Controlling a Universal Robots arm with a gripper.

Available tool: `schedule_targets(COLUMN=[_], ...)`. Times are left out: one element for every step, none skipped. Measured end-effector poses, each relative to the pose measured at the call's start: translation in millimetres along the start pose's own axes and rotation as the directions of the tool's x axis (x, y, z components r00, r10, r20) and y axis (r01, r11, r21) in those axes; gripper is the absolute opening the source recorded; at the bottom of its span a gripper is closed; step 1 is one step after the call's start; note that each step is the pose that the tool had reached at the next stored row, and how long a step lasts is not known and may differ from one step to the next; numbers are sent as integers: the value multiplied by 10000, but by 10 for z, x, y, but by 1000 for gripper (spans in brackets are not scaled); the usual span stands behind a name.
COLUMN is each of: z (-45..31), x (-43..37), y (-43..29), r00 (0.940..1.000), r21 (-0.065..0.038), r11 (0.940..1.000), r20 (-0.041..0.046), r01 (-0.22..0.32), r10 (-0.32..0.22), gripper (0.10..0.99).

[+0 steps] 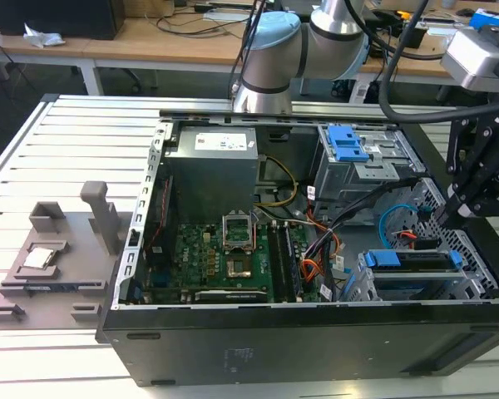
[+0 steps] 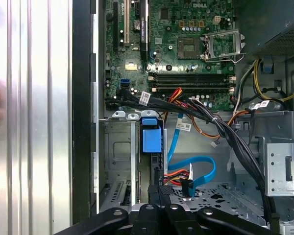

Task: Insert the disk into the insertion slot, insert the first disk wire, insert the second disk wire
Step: 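Insert the first disk wire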

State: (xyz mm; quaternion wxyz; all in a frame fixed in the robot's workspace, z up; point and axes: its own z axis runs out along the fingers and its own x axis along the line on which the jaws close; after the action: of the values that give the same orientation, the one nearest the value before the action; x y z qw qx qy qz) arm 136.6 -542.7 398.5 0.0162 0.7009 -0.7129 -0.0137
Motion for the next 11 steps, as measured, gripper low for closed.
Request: schedule_targets(z=[0,-1,-1,-2,-2,-2,-3,-4,-6,-5,-4], x=[0,0,-1,-1,-1,-1,-2,-2,-6,-21,-57], y=[0,0,0,0,0,0,0,0,1,1,1], r00=[10000,10000,10000,10000,10000,10000,10000,10000,10000,10000,10000], r21=[0,-1,0,0,0,-1,0,0,0,0,0], r11=[10000,10000,10000,10000,10000,10000,10000,10000,10000,10000,10000], r20=[0,0,0,0,0,1,0,-1,-5,-4,0], r01=[-1,-1,0,0,0,0,0,0,-1,0,0], r10=[1,1,0,0,0,0,0,0,1,0,0], gripper=[114,169,235,235,294,357,357,420,420,420,420])
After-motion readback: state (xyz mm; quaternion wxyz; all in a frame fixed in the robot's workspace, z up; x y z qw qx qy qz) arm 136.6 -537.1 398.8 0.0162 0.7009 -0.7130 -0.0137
